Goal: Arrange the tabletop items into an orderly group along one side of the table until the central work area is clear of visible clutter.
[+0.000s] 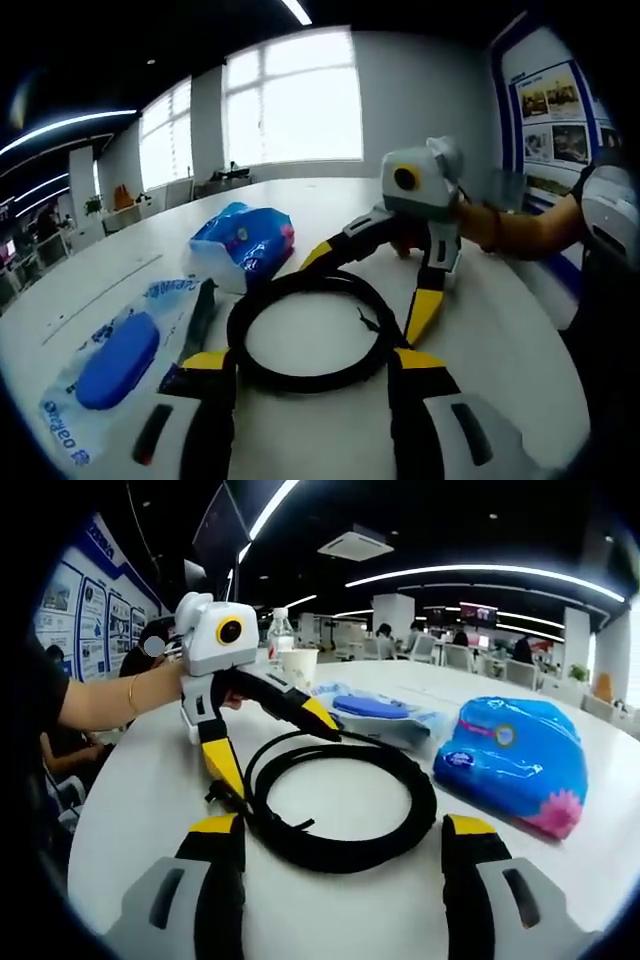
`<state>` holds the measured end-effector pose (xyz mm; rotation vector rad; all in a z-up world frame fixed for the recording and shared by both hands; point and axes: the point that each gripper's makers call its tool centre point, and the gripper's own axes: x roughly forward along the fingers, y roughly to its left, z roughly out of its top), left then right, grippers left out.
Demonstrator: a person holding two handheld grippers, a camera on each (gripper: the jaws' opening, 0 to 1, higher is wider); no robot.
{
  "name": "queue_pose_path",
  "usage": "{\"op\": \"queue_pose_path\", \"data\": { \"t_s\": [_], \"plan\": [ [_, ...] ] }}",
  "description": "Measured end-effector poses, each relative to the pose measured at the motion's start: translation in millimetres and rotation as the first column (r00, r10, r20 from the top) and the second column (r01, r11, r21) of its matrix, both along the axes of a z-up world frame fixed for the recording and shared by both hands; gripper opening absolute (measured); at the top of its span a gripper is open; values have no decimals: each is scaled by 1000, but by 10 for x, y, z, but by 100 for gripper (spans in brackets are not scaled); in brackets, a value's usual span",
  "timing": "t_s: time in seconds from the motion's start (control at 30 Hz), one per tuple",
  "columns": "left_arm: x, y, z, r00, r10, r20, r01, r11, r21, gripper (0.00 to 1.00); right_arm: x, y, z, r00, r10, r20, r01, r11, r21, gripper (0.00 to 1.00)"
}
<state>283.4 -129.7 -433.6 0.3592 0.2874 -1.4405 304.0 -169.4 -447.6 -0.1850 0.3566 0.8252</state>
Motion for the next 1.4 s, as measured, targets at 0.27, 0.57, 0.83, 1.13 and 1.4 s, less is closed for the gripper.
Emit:
{"op": "queue_pose_path", "data": {
  "t_s": [0.27,0.57,0.83,1.13,1.4],
  "plan": [
    [38,32,64,1000,31,3,-31,999,-19,71,6,-37,0,1000,-15,-4,15,1000,-3,77],
    [48,73,84,999,47,3,-47,999,-21,71,-60,-22,52,999,-30,-36,32,997,68,78],
    [31,114,98,998,64,4,-64,998,-12,72,-72,-86,121,997,-69,-29,70,995,70,85],
    [18,159,143,996,84,2,-84,996,-32,73,-74,-100,134,994,-101,-28,103,993,60,93],
    [50,253,214,991,136,6,-135,989,-51,73,-67,-82,147,990,-134,-32,136,989,64,100]
  ]
}}
